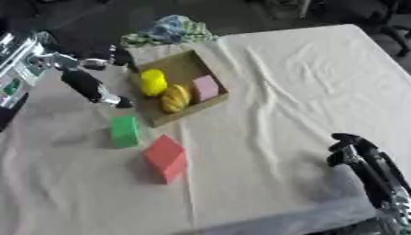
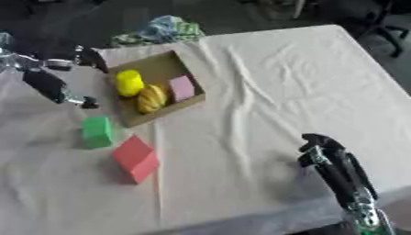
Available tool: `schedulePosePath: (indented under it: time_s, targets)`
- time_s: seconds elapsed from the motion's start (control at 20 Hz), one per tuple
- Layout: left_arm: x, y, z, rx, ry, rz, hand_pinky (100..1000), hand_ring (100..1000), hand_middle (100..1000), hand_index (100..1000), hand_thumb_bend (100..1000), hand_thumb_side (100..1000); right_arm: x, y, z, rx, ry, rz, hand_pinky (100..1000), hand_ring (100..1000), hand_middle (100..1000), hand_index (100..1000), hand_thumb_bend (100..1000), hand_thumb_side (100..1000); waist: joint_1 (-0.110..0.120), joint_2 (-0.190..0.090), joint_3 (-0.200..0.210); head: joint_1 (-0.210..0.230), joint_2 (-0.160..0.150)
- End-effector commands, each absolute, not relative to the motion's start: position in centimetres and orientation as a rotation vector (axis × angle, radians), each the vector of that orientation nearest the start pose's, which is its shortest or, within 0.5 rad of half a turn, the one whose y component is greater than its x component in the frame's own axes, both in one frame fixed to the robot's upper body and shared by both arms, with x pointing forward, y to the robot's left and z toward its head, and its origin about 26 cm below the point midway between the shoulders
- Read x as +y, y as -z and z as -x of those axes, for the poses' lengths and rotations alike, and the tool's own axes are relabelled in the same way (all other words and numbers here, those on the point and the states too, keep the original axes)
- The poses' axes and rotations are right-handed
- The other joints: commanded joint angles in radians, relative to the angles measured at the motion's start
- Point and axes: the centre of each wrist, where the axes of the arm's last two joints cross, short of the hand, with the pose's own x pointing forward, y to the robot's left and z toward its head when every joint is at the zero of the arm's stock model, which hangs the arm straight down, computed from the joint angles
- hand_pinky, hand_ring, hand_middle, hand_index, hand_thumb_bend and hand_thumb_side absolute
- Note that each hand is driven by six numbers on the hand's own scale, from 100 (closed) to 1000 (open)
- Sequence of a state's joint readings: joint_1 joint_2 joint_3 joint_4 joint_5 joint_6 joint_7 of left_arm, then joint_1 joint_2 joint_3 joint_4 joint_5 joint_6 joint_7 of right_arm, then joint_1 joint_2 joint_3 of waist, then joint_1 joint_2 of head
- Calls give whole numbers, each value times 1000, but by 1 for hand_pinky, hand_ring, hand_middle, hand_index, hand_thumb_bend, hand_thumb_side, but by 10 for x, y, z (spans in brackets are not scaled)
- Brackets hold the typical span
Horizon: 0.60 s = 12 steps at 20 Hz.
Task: Pick up objects on the table and place them in the box.
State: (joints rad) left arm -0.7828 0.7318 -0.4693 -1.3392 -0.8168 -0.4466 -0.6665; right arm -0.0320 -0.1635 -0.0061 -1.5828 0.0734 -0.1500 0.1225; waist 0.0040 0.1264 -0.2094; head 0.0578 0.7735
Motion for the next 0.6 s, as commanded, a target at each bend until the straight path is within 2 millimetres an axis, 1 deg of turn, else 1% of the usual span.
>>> schedulePosePath:
  time_s: [0.05, 0.25, 0.4, 0.6]
  targets:
    - [286, -213, -414, 1305, -3157, 1036, 820, 806, 851, 927, 518, 913, -286, -15, -287, -1763, -331, 110, 521, 518, 538, 746, 100, 646, 12, -23, 1, -3, -3]
    - [287, -198, -414, 1302, -3162, 1067, 820, 804, 850, 927, 519, 933, -285, -15, -287, -1764, -330, 110, 521, 518, 538, 746, 100, 648, 11, -21, 1, -2, -3]
    - [289, -189, -413, 1287, -3176, 1050, 817, 801, 847, 927, 508, 948, -285, -15, -287, -1764, -331, 109, 521, 518, 538, 746, 100, 648, 11, -21, 2, -3, -3]
    - [291, -185, -409, 1271, -3193, 1006, 814, 799, 844, 925, 505, 964, -285, -15, -287, -1765, -332, 110, 522, 517, 537, 746, 100, 647, 12, -20, 3, -3, -3]
